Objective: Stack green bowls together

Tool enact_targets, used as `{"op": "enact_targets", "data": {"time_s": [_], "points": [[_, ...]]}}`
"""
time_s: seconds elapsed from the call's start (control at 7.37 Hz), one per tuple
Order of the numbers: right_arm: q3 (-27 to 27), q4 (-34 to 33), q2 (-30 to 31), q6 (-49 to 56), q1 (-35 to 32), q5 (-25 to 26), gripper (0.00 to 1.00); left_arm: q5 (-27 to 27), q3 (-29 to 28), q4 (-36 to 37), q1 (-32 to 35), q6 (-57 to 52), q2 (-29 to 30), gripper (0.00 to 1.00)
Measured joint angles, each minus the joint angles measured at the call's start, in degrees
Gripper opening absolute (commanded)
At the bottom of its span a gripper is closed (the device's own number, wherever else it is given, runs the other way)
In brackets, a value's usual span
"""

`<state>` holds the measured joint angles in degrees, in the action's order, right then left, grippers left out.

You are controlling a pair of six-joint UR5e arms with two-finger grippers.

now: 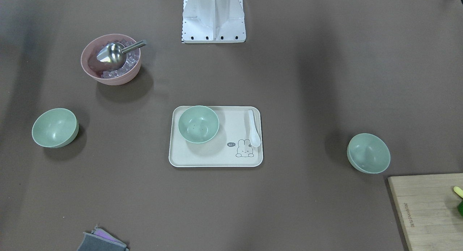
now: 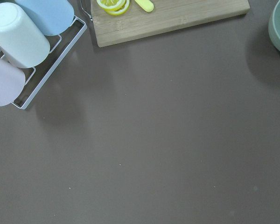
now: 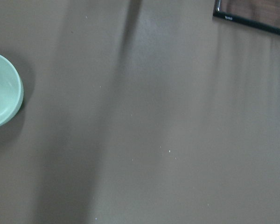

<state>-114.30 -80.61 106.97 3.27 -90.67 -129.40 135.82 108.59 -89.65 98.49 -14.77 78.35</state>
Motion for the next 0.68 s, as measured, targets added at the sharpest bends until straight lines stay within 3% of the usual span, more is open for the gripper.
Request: {"op": "enact_targets", "data": {"time_s": [0.41, 0.68], "points": [[2.8, 4.5, 0.0, -0.2, 0.0, -7.2, 1.00, 0.0, -1.8, -3.4, -0.2, 0.2, 2.0, 0.98], [5.8, 7.2, -0.5, -0.1, 0.2, -7.7, 1.00, 0.2, -4.2, -5.1, -0.3, 0.1, 2.7, 0.98]]}}
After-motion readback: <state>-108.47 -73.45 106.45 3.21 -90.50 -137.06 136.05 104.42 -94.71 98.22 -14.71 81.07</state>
